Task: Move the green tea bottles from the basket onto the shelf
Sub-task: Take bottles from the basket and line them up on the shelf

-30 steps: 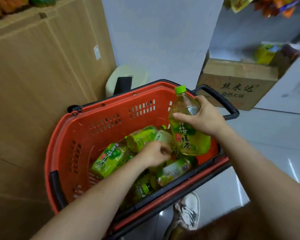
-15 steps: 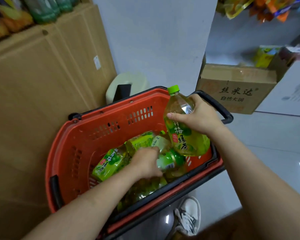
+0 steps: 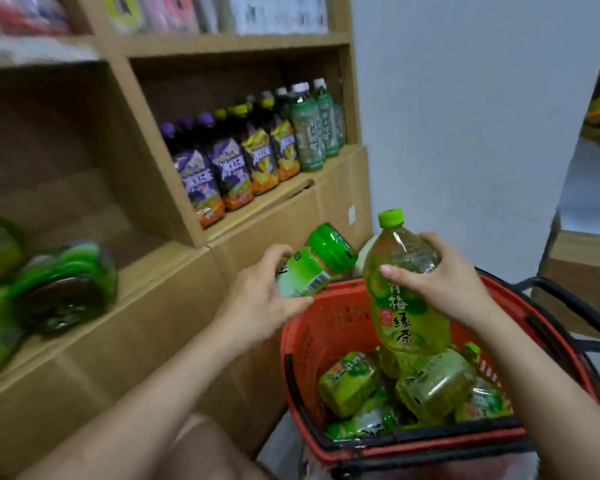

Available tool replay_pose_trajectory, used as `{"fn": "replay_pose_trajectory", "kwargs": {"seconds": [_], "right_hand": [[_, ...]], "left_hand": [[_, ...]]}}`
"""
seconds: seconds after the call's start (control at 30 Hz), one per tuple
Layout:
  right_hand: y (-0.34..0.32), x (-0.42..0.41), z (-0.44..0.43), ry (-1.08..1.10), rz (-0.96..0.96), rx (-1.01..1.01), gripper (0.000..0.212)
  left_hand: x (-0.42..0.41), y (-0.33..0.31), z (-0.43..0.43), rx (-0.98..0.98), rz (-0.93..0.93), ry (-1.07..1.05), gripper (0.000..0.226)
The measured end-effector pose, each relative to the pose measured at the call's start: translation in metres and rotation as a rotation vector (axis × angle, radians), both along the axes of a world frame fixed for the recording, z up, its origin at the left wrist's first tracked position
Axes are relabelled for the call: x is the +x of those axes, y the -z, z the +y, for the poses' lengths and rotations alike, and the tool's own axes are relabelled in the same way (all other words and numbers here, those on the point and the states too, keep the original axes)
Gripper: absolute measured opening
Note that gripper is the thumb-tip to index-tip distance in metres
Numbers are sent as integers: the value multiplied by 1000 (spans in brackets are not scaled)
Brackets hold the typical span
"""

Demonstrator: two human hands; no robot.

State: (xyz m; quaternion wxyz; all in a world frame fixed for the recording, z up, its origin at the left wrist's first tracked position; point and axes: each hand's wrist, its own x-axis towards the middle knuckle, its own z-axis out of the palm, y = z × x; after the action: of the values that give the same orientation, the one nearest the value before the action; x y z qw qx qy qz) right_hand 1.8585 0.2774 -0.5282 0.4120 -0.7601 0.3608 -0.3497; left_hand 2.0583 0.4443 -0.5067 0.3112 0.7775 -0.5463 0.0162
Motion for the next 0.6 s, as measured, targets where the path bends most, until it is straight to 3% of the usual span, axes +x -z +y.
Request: {"fn": "replay_pose_trajectory", "kwargs": {"seconds": [0.07,0.2,0.4,0.5,0.6], "right_hand": [[-13,16,21,-34,-128,22,70],[-41,55,62,-165,-221,-17,89],[-86,119,137,-395,-356,-39,70],[-103,142,182,-574,-395,19,70],[-116,159,236,-747,-423,35,77]], "left_hand": [[3,-25,36,-76,-37,-50,63],[4,-70,112,-85,-277,-218,61],[-3,-105,232,42,-592,-507,69],[-8,-108,292,132,-653,-666,72],[-1,-107,346,177,-580,-896,73]]}}
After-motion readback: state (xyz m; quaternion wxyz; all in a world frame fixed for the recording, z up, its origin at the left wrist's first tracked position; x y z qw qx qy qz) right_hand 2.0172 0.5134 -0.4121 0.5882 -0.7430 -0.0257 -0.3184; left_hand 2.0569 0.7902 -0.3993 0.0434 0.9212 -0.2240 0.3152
